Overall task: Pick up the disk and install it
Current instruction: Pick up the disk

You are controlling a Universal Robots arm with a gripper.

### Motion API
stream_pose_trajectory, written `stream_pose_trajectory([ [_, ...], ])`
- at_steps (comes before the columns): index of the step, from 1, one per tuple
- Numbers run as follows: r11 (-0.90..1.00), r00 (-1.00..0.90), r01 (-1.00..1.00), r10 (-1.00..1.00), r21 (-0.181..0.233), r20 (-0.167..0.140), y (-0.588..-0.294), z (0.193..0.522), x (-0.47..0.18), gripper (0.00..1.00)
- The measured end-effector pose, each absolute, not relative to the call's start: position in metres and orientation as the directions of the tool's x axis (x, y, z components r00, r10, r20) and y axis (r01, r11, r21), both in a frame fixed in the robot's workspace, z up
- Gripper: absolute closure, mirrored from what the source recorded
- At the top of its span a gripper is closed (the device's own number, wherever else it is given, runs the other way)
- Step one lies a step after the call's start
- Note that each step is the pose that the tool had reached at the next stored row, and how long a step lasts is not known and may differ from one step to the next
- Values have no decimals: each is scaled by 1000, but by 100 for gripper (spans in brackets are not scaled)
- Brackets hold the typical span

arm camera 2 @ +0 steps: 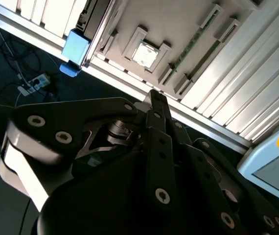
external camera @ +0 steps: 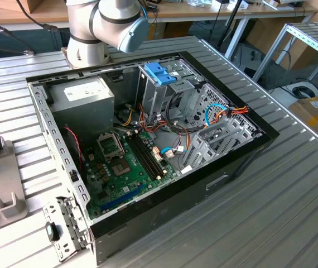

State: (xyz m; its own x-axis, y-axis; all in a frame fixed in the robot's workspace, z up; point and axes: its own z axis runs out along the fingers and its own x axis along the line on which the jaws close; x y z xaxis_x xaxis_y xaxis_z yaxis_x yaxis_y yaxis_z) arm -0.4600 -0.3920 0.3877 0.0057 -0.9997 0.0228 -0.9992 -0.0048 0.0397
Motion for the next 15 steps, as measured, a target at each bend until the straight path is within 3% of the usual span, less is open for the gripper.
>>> stream_pose_trajectory([
  [9,-41,42,-998,-999,40,23,-392,388,-460,90],
  [15,54,-53,-998,-998,40,23,-392,386,-460,90],
])
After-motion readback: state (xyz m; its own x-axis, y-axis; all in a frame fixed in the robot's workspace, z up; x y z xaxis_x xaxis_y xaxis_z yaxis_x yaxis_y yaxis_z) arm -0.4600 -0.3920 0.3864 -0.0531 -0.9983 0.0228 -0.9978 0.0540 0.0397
